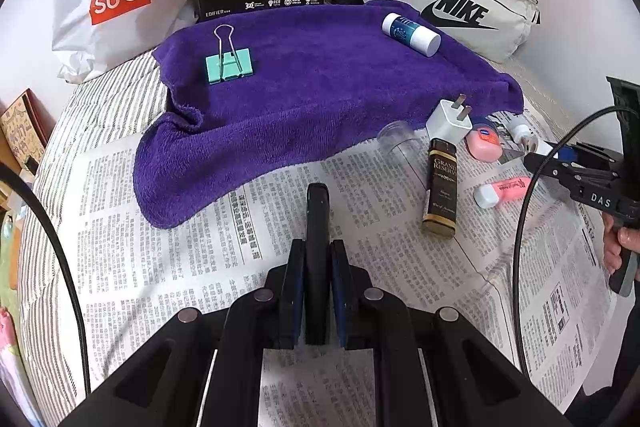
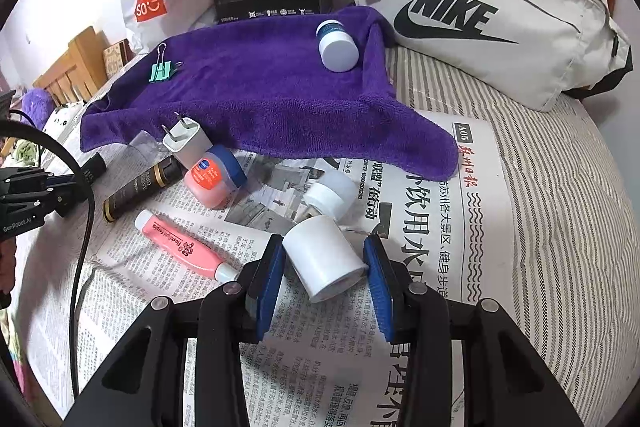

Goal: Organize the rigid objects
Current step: 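Carry the black case with the left tool while the right tool carries the white cylinder toward the towel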

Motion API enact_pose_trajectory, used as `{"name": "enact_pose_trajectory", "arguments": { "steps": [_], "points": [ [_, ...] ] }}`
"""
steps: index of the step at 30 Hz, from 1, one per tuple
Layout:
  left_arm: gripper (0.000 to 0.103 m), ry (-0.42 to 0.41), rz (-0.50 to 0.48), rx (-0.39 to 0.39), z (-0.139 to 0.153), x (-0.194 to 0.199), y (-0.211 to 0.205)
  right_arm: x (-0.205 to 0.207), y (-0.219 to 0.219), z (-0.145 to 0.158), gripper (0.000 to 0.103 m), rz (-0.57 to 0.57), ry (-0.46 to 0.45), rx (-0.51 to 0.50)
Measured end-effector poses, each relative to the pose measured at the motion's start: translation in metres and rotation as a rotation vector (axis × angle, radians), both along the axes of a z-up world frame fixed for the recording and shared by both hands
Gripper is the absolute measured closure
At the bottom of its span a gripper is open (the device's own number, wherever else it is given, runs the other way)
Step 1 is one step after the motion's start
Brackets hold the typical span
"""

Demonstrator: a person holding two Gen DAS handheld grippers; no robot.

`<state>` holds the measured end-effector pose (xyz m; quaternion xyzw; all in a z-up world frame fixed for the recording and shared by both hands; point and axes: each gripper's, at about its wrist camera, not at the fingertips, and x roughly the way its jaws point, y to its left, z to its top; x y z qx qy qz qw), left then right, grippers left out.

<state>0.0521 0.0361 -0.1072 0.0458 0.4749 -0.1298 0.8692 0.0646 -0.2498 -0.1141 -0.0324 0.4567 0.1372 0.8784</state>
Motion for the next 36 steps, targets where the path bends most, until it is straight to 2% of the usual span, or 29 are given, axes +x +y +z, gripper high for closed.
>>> {"name": "enact_pose_trajectory", "arguments": {
  "steps": [9, 14, 18, 31, 36],
  "points": [
    [0.091, 0.011, 0.0, 0.023, 0.001, 0.004, -0.003, 0.001, -0.001, 0.001, 0.062, 0.004, 0.012, 0.011],
    [0.091, 0.018, 0.018, -0.014, 0.004, 0.001, 0.004, 0.004, -0.005, 0.007, 0.063, 0.01, 0.045, 0.038],
    [0.091, 0.023, 0.04, -0.035, 0.007, -0.001, 0.011, 0.003, -0.003, 0.016, 0.063, 0.029, 0.033, 0.037],
    [0.091, -0.034, 0.023, -0.04, 0.034, 0.01, 0.011, 0.016, -0.003, 0.035, 0.063, 0.036, 0.018, 0.054],
    [0.091, -0.05, 0.015, -0.036, 0.041, 0.022, 0.011, 0.026, 0.002, 0.041, 0.063, 0.032, 0.008, 0.089]
  ]
}}
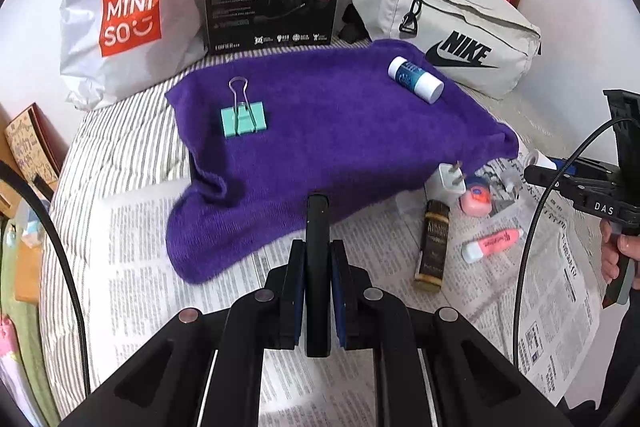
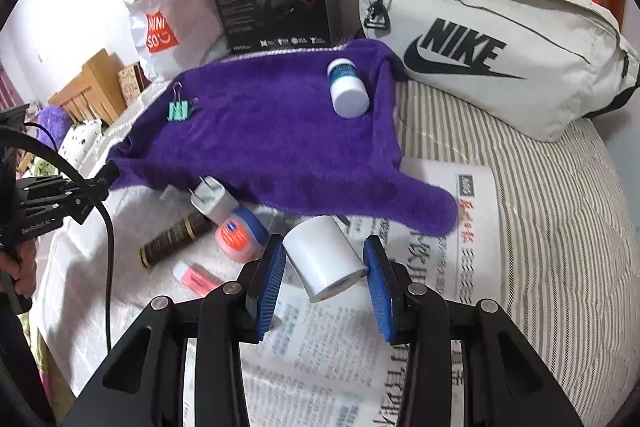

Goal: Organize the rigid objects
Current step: 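Carry the black case with the left tool while the right tool carries the white cylinder toward the towel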

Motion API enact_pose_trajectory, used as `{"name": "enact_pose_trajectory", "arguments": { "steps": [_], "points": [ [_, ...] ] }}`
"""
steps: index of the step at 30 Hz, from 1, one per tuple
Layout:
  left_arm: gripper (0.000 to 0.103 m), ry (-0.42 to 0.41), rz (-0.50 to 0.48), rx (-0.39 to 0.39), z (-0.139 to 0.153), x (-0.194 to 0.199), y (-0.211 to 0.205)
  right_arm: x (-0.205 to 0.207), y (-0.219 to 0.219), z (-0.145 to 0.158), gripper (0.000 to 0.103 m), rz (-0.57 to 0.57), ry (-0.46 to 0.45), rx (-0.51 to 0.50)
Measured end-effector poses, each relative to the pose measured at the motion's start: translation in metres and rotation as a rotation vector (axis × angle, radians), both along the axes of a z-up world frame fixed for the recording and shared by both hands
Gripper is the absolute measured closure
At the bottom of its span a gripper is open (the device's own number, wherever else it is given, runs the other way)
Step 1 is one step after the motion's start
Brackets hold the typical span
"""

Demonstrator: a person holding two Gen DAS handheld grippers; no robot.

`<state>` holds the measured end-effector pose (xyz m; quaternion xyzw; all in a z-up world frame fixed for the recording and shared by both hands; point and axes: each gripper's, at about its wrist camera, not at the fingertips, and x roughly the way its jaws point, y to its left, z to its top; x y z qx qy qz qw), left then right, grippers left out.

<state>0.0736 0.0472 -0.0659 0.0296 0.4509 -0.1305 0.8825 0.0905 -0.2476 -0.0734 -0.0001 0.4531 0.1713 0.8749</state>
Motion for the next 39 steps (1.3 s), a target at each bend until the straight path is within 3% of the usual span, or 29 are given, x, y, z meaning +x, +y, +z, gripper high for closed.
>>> {"name": "enact_pose_trajectory", "arguments": {
  "steps": [20, 39],
  "points": [
    [0.091, -0.024, 0.036, -0.003, 0.019, 0.042, 0.014, 0.053, 0.012, 0.017, 0.063, 0.025, -0.034, -0.021],
    [0.091, -0.002, 0.072, -0.019, -0.012, 0.097, 0.02, 0.117, 0.036, -0.012, 0.063, 0.06, -0.031, -0.022]
  ]
}}
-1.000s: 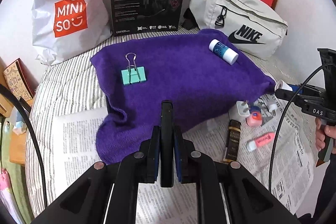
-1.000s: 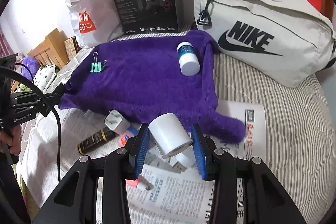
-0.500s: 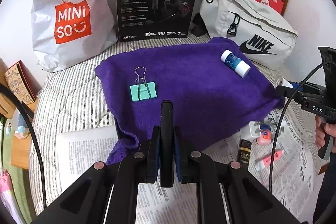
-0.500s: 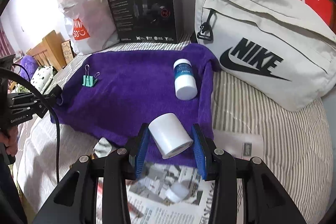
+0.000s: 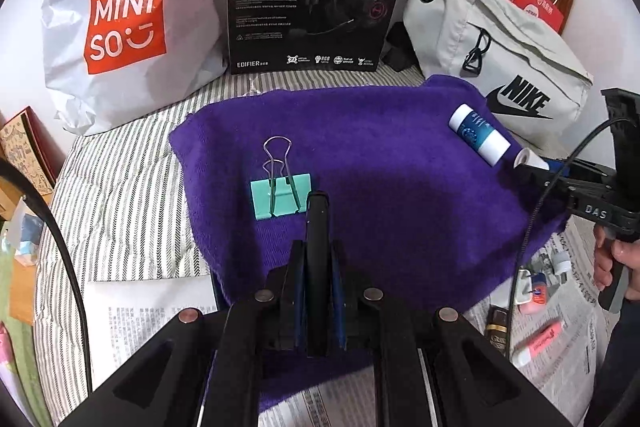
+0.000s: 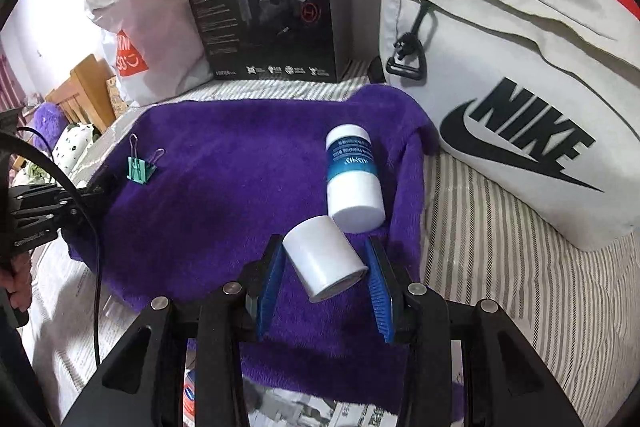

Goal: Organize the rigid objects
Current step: 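Lower and release the black case beside the clip while the right tool sets the cylinder beside the jar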

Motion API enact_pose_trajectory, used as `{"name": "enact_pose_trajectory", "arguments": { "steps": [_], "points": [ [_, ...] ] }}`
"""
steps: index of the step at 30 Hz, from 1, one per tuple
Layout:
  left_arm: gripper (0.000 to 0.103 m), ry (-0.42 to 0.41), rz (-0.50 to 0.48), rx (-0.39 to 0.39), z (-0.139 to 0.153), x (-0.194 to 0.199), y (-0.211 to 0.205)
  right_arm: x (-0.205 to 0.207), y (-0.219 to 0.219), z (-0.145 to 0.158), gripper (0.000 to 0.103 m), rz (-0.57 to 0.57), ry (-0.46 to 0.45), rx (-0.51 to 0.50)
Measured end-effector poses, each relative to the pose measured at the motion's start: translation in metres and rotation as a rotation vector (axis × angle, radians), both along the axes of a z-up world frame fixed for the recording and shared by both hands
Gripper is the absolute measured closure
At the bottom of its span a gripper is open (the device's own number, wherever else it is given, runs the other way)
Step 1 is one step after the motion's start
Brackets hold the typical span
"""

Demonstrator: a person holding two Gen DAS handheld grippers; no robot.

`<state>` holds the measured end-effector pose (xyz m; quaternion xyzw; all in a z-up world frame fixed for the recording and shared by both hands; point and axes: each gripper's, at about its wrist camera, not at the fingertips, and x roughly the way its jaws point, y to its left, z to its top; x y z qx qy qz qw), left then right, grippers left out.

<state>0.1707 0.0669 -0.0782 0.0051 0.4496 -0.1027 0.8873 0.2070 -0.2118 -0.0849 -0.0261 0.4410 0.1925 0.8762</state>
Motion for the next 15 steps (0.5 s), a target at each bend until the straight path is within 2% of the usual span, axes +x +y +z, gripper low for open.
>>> {"name": "enact_pose_trajectory", "arguments": {
  "steps": [4, 15],
  "points": [
    [0.091, 0.006, -0.013, 0.008, -0.006, 0.006, -0.002, 0.001, 0.006, -0.003, 0.063, 0.017, -0.004, -0.022],
    [0.091, 0.032, 0.032, 0.042, -0.021, 0.014, 0.004, 0.005, 0.014, -0.022, 0.063, 0.02, 0.03, -0.072]
  ]
}}
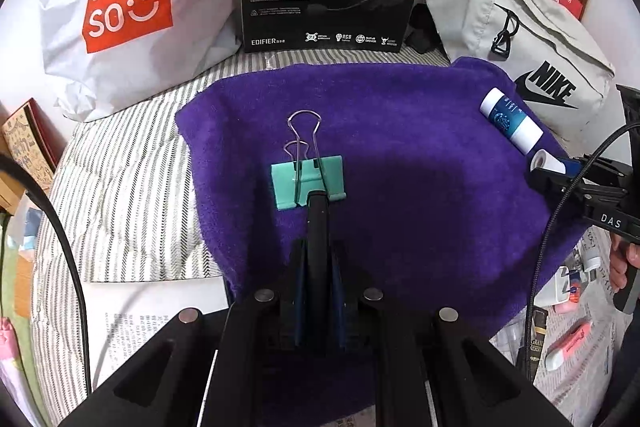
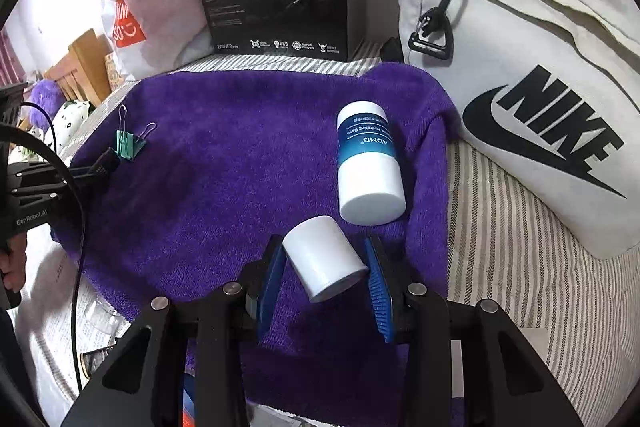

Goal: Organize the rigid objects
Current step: 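Lower and release the black case beside the clip while the right tool sets the cylinder beside the jar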

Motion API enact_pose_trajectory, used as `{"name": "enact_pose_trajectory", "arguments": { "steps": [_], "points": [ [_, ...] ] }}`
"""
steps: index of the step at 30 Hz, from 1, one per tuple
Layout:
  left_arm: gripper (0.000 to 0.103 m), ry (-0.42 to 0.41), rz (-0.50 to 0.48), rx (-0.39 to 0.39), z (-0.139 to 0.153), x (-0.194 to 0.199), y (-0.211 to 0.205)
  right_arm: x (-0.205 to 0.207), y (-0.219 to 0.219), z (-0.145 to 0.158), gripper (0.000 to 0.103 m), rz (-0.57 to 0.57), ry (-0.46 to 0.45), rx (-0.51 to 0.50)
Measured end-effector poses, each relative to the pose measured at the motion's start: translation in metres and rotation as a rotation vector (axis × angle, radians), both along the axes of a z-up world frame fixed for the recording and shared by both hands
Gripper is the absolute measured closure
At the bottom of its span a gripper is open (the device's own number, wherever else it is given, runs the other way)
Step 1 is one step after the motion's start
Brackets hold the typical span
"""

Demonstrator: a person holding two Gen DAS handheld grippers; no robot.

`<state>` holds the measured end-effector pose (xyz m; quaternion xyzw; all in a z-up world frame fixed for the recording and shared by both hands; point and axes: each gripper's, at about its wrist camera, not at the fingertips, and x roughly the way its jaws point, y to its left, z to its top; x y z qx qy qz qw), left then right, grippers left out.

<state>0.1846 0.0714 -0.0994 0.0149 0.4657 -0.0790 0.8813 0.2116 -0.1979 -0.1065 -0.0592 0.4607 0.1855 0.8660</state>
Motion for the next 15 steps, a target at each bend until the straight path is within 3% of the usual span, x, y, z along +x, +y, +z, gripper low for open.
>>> {"name": "enact_pose_trajectory", "arguments": {
  "steps": [6, 15],
  "points": [
    [0.091, -0.002, 0.001, 0.06, -0.004, 0.001, -0.008, 0.001, 0.002, -0.003, 0.063, 0.007, -0.001, -0.021],
    [0.091, -0.007, 0.004, 0.064, -0.005, 0.001, -0.01, 0.001, 0.006, -0.005, 0.063, 0.005, -0.02, -0.052]
  ]
}}
